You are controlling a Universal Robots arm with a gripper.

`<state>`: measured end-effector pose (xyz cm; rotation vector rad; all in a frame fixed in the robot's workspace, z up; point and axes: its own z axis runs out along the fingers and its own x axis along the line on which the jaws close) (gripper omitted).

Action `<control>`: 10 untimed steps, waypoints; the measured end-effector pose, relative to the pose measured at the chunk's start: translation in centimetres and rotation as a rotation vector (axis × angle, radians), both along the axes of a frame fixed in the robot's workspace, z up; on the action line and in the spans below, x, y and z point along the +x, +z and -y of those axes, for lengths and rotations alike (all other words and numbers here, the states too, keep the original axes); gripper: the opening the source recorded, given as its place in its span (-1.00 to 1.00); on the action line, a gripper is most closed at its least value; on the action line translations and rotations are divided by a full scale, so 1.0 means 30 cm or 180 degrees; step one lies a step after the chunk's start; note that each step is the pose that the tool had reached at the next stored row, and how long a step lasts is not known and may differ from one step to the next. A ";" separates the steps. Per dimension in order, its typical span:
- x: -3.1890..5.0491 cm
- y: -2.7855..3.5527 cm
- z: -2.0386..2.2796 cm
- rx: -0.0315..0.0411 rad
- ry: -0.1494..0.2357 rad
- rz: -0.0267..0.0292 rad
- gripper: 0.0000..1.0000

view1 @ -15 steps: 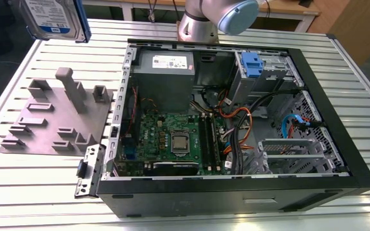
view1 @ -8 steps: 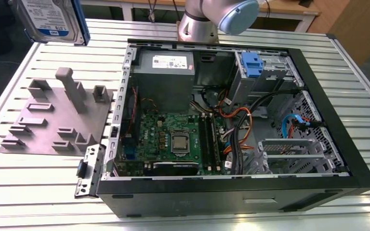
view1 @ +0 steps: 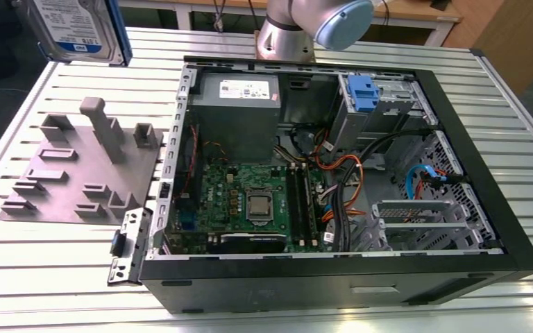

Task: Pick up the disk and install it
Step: 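Pick up the disk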

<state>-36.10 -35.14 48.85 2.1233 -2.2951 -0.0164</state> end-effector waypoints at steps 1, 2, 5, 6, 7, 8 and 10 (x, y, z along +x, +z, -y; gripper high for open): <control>0.002 0.000 0.000 0.0000 0.0000 0.0000 -0.27; 0.005 0.000 0.000 0.0000 0.0000 0.0000 -0.27; 0.010 0.000 0.000 0.0000 0.0000 0.0000 -0.27; 0.011 0.000 0.000 0.0000 0.0000 0.0000 -0.27; 0.011 0.000 0.000 0.0000 0.0000 0.0000 -0.27; 0.011 0.000 0.000 0.0000 0.0000 0.0000 -0.27; 0.012 0.000 0.000 0.0000 0.0000 0.0000 -0.27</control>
